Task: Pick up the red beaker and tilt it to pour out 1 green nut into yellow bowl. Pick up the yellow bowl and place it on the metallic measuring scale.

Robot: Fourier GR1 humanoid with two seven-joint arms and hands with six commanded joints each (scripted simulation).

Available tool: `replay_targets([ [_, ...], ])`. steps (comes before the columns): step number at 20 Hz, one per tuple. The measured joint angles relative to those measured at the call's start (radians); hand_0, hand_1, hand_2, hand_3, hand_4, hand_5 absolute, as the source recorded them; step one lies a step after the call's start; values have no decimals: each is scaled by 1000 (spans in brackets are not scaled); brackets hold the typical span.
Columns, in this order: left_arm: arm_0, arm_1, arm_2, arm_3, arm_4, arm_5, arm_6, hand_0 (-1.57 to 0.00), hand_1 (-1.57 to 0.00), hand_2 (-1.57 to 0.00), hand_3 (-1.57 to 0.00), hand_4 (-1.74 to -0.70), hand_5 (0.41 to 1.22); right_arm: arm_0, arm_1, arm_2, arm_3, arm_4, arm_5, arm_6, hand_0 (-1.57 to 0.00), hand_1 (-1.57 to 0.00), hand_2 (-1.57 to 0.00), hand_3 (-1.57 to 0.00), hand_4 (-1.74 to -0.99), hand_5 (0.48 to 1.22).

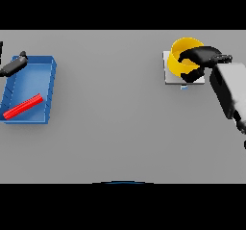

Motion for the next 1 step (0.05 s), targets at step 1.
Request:
replay_targets([
  [1,4,0,0,-7,-1,5,-9,1,1,1,1,-821,734,-6,8,2,18,6,-3,3,-53,-47,-115,-348,-1308,733],
])
